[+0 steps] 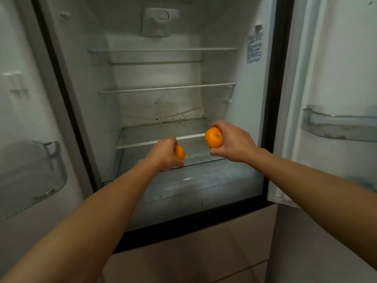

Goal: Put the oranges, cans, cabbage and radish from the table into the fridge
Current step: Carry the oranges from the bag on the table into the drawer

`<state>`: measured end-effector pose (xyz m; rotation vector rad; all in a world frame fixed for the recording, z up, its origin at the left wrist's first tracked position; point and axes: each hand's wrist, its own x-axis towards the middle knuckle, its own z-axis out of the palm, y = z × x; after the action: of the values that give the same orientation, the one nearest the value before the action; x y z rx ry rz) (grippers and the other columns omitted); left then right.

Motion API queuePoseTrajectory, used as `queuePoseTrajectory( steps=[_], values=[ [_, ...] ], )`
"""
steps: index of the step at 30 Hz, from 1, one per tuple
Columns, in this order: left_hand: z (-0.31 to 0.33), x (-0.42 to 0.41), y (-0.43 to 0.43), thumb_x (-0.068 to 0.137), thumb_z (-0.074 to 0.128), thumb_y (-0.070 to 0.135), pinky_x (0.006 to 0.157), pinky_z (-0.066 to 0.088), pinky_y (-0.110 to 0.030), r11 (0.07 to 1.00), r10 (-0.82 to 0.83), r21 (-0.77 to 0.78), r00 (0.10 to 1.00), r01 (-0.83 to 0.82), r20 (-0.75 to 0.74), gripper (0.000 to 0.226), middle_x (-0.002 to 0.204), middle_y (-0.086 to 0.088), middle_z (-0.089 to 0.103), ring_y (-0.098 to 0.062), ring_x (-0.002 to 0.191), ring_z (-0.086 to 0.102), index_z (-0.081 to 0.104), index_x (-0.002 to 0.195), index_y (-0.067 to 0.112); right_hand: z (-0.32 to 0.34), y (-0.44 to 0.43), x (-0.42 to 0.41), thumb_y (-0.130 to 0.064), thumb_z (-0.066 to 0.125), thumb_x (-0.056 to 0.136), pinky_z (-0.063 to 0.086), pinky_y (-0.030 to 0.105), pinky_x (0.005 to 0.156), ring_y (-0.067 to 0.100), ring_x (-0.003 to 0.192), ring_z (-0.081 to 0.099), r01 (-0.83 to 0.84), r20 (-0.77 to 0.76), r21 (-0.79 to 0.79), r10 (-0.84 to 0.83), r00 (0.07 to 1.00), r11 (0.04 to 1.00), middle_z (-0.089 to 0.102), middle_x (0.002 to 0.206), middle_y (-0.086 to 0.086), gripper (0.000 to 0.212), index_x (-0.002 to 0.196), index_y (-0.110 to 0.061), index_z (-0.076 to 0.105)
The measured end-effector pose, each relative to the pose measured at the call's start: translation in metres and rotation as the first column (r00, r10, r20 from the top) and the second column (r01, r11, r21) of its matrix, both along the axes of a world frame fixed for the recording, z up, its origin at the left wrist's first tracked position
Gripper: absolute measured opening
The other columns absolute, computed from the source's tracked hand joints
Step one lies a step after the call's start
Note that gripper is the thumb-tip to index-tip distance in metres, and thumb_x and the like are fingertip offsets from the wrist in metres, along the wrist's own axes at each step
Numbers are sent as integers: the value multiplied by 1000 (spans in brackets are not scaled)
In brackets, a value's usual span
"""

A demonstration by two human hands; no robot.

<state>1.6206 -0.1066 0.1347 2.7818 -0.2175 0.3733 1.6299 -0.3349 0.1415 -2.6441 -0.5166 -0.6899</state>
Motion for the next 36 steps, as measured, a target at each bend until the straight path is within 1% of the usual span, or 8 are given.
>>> queuePoseTrajectory(
  steps=[5, 10, 18, 21, 25, 28, 32, 36],
  values=[
    [-10, 56, 17, 65, 82, 36, 79, 50, -34, 982, 17, 187, 978, 23, -207, 59, 113, -4, 57, -23, 98, 56, 56, 115, 19, 4, 26, 80, -49, 82, 59, 51, 37, 77, 21, 94, 55, -141, -363, -349, 5, 932, 926, 58, 113, 0, 71, 119, -28, 51],
    [-24, 109, 19, 66, 82, 39, 76, 49, -33, 930, 106, 365, 937, 26, -334, 58, 113, -6, 59, -24, 97, 58, 56, 114, 19, -13, 67, 155, -48, 83, 61, 57, 38, 74, 23, 85, 66, -304, -547, -557, -66, 835, 773, 62, 105, 5, 70, 116, -18, 52],
    [-47, 168, 9, 71, 80, 34, 74, 44, -31, 926, 184, 376, 852, 16, -490, 58, 116, -7, 58, -25, 97, 57, 51, 118, 14, -52, 122, 226, -49, 81, 62, 55, 33, 62, 25, 68, 66, -409, -576, -665, -81, 814, 625, 63, 72, 6, 62, 106, -12, 57],
    [-59, 174, 14, 73, 78, 33, 74, 46, -32, 922, 205, 387, 822, 20, -531, 60, 117, -9, 56, -26, 101, 58, 50, 122, 14, -64, 124, 233, -48, 81, 63, 56, 35, 68, 25, 70, 66, -441, -576, -678, -54, 816, 588, 66, 80, 8, 63, 109, -14, 54],
    [-65, 174, 23, 74, 78, 35, 80, 50, -34, 915, 248, 403, 791, -2, -559, 64, 120, -9, 55, -25, 102, 57, 49, 126, 15, -70, 120, 237, -46, 84, 64, 57, 37, 70, 25, 82, 66, -488, -601, -643, 5, 799, 590, 61, 114, 9, 84, 131, -19, 42],
    [-60, 168, 25, 77, 76, 36, 86, 50, -36, 902, 253, 431, 806, 2, -535, 64, 123, -11, 54, -28, 107, 56, 49, 129, 12, -62, 114, 233, -43, 85, 64, 58, 41, 78, 28, 95, 64, -479, -628, -600, -6, 778, 641, 57, 124, 11, 96, 141, -21, 33],
    [-44, 156, 30, 84, 69, 28, 88, 50, -37, 909, 225, 416, 862, -18, -454, 52, 124, -14, 55, -30, 107, 56, 50, 128, 9, -39, 96, 210, -37, 79, 76, 48, 36, 90, 29, 116, 53, -417, -566, -580, 22, 824, 700, 50, 135, 10, 83, 144, -17, 35],
    [-27, 133, 32, 87, 65, 31, 86, 51, -38, 912, 167, 408, 937, -29, -308, 40, 118, -12, 58, -29, 103, 57, 57, 120, 10, -19, 74, 175, -42, 70, 84, 43, 34, 88, 28, 116, 51, -345, -482, -527, 61, 874, 777, 53, 131, 9, 66, 140, -19, 43]
  ],
)
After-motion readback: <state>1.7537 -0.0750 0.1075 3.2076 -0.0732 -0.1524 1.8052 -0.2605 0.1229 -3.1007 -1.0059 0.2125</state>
